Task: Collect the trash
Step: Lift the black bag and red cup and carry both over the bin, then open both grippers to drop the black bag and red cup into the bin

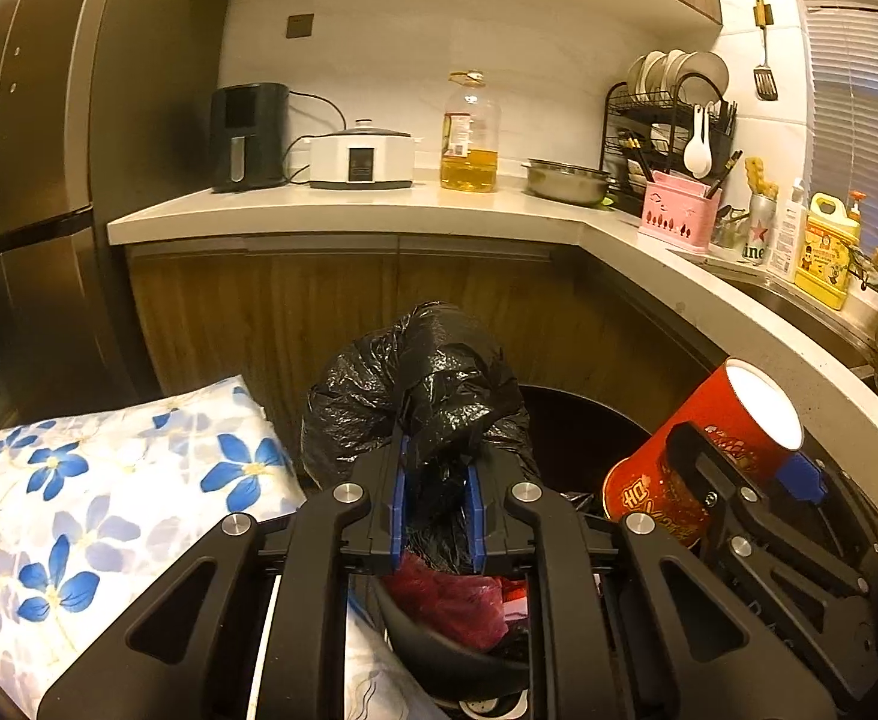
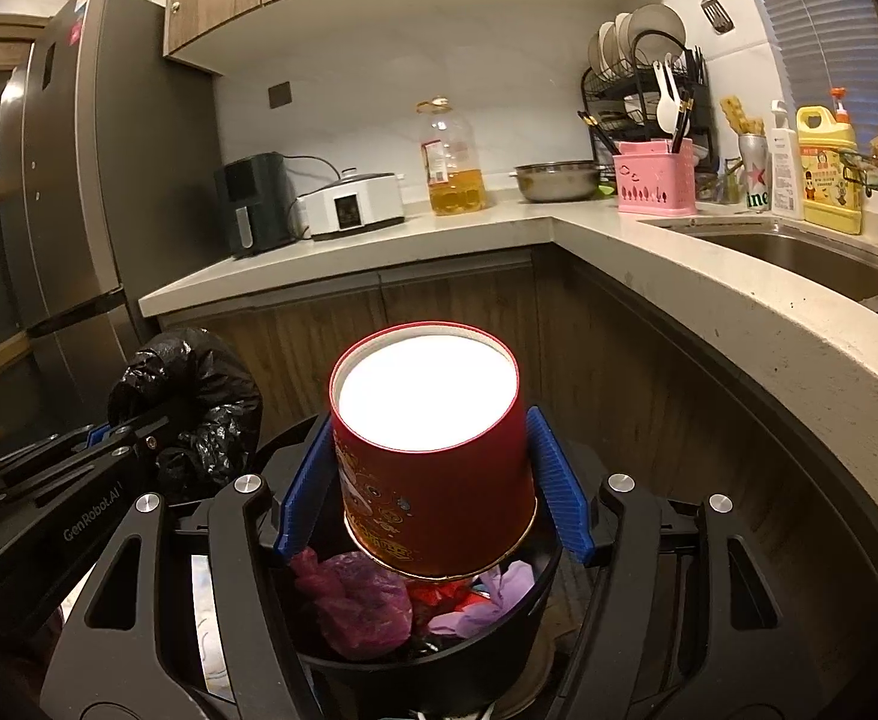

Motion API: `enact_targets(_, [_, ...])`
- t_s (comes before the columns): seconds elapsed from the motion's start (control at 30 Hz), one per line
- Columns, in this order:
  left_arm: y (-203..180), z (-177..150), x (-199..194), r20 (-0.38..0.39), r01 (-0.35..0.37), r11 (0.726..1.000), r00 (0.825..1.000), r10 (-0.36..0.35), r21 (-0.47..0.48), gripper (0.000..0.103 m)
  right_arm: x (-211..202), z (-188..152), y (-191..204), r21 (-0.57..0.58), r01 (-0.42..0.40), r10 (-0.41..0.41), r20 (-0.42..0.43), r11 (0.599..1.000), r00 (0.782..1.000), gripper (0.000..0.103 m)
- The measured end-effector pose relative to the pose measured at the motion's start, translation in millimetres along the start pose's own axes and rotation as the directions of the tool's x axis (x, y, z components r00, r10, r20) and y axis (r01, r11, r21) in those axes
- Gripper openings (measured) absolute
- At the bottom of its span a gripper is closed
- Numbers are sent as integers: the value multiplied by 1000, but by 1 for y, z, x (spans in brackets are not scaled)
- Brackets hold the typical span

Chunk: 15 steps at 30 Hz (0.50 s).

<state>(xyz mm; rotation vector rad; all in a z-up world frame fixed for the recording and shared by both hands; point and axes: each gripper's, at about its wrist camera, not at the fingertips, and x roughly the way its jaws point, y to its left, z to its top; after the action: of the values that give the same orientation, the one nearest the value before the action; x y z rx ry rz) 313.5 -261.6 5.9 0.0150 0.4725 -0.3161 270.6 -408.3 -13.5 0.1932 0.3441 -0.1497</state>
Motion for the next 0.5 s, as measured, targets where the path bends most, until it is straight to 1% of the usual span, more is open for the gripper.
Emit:
enact_targets(0.27, [-2, 1, 13, -10, 21, 1000, 1000, -21, -3, 19, 17, -3, 0, -30, 7, -7, -24, 1000, 1000, 64])
enact_targets(0.37, [-2, 1, 16, -15, 22, 1000, 1000, -22, -9, 19, 20, -6, 1, -41, 5, -6, -27, 999, 1000, 68])
enact_targets(0.4, [-2, 1, 17, -17, 22, 1000, 1000, -23, -10, 19, 20, -6, 0, -41, 8, -9, -24, 999, 1000, 74])
enact_targets(0.43, [-2, 1, 18, -17, 22, 1000, 1000, -22, -9, 20, 19, -7, 0, -43, 17, -17, -14, 999, 1000, 76])
enact_targets(0.5, [-3, 0, 20, -17, 14, 1000, 1000, -15, -4, 27, 19, -9, -3, -53, 37, -38, -8, 998, 999, 78])
